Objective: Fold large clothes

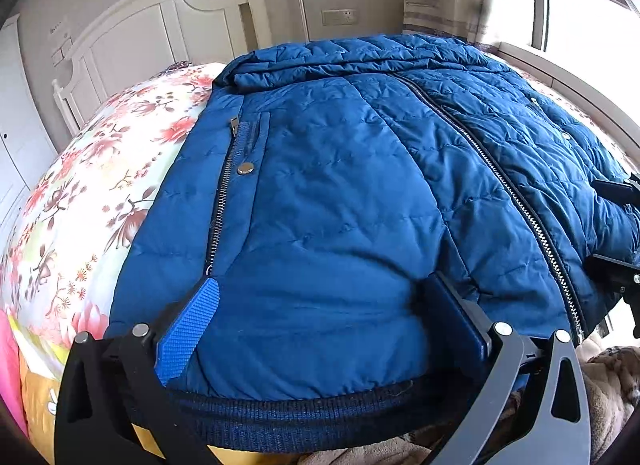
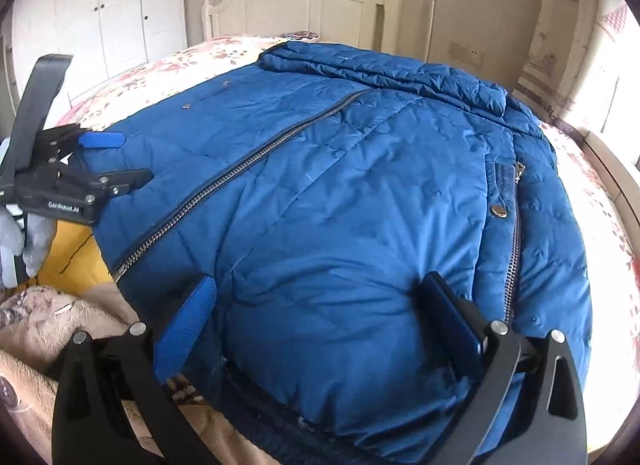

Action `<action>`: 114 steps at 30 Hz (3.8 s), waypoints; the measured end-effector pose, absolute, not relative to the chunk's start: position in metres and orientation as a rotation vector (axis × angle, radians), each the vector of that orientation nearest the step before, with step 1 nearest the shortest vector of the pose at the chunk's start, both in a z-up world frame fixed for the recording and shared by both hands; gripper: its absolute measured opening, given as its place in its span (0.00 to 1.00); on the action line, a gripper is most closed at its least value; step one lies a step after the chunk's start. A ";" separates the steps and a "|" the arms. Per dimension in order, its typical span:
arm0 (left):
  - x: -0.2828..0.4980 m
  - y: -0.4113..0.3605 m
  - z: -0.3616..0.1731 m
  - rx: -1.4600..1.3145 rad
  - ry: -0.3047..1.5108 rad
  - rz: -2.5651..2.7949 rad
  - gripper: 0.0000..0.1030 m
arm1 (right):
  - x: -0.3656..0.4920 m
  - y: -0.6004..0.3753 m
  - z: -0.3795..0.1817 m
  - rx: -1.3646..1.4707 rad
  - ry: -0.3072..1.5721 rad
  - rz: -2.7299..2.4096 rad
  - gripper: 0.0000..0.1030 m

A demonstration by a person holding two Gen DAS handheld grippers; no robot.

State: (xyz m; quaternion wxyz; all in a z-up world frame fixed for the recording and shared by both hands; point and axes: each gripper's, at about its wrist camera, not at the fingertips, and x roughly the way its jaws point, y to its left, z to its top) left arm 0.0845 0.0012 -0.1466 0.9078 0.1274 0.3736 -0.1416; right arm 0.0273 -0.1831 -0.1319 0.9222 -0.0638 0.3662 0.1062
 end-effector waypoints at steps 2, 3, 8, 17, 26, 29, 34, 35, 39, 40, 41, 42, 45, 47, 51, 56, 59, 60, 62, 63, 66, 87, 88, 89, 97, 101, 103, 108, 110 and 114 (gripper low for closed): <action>0.084 0.001 -0.147 0.262 0.768 -0.292 0.96 | 0.023 -0.180 -0.133 -0.128 0.732 0.199 0.98; 0.084 0.001 -0.147 0.261 0.770 -0.291 0.96 | 0.021 -0.180 -0.134 -0.125 0.727 0.194 0.98; 0.084 0.004 -0.146 0.253 0.790 -0.303 0.96 | 0.024 -0.179 -0.132 -0.114 0.754 0.174 0.98; 0.094 0.112 -0.117 -0.033 0.796 -0.243 0.95 | -0.006 -0.275 -0.091 0.053 0.718 -0.020 0.87; 0.093 0.113 -0.137 -0.058 0.838 -0.359 0.95 | -0.039 -0.321 -0.124 0.212 0.807 -0.058 0.80; 0.093 0.093 -0.137 0.013 0.831 -0.343 0.95 | -0.034 -0.300 -0.125 0.176 0.804 -0.011 0.65; 0.101 0.095 -0.143 0.006 0.825 -0.340 0.95 | -0.025 -0.299 -0.127 0.156 0.792 -0.013 0.63; 0.101 0.095 -0.144 0.012 0.829 -0.340 0.95 | -0.026 -0.298 -0.127 0.145 0.797 -0.009 0.63; 0.096 0.090 -0.144 0.037 0.839 -0.348 0.94 | -0.031 -0.298 -0.126 0.143 0.798 -0.002 0.63; 0.097 0.089 -0.144 0.041 0.839 -0.354 0.85 | -0.032 -0.296 -0.127 0.132 0.794 -0.007 0.55; 0.094 0.088 -0.142 0.049 0.838 -0.358 0.76 | -0.032 -0.293 -0.127 0.123 0.791 0.001 0.49; 0.092 0.088 -0.139 0.027 0.842 -0.399 0.56 | -0.032 -0.290 -0.126 0.133 0.786 0.022 0.38; 0.092 0.099 -0.136 -0.100 0.851 -0.488 0.34 | -0.035 -0.296 -0.121 0.189 0.763 0.065 0.20; 0.086 0.109 -0.128 -0.199 0.813 -0.542 0.29 | -0.039 -0.303 -0.117 0.265 0.736 0.112 0.16; 0.060 0.131 -0.096 -0.344 0.708 -0.646 0.28 | -0.057 -0.311 -0.098 0.379 0.659 0.247 0.14; -0.012 0.167 -0.054 -0.430 0.590 -0.746 0.27 | -0.122 -0.309 -0.040 0.407 0.469 0.411 0.14; -0.044 0.187 -0.023 -0.505 0.475 -0.815 0.28 | -0.154 -0.310 -0.001 0.397 0.350 0.440 0.14; -0.045 0.189 -0.015 -0.519 0.448 -0.828 0.28 | -0.158 -0.310 0.012 0.387 0.316 0.448 0.14; -0.034 0.189 0.010 -0.571 0.391 -0.873 0.28 | -0.151 -0.307 0.041 0.360 0.261 0.453 0.14; -0.024 0.186 0.018 -0.587 0.388 -0.879 0.29 | -0.143 -0.308 0.050 0.357 0.257 0.450 0.14; 0.045 0.166 0.045 -0.630 0.425 -0.843 0.29 | -0.082 -0.318 0.073 0.364 0.286 0.394 0.15; 0.355 0.119 -0.077 -0.339 0.999 -0.530 0.68 | 0.201 -0.419 -0.064 0.371 0.766 0.115 0.79; 0.359 0.114 -0.082 -0.330 1.011 -0.532 0.70 | 0.205 -0.413 -0.065 0.354 0.776 0.130 0.79; 0.364 0.109 -0.087 -0.325 1.024 -0.536 0.71 | 0.212 -0.406 -0.066 0.332 0.791 0.147 0.79; 0.366 0.075 -0.104 -0.149 1.021 -0.541 0.40 | 0.249 -0.356 -0.071 0.101 0.878 0.222 0.21; 0.324 0.099 -0.076 -0.173 0.857 -0.506 0.11 | 0.206 -0.344 -0.047 0.011 0.708 0.117 0.04; 0.308 0.108 -0.060 -0.205 0.807 -0.524 0.11 | 0.183 -0.346 -0.031 0.042 0.652 0.120 0.04; 0.324 0.102 -0.008 -0.230 0.767 -0.523 0.11 | 0.186 -0.347 0.016 0.061 0.601 0.099 0.04; 0.349 0.094 -0.006 -0.225 0.794 -0.470 0.11 | 0.213 -0.353 0.023 0.104 0.629 0.070 0.04; 0.407 0.076 -0.060 -0.170 0.922 -0.310 0.11 | 0.274 -0.360 -0.016 0.135 0.753 0.007 0.04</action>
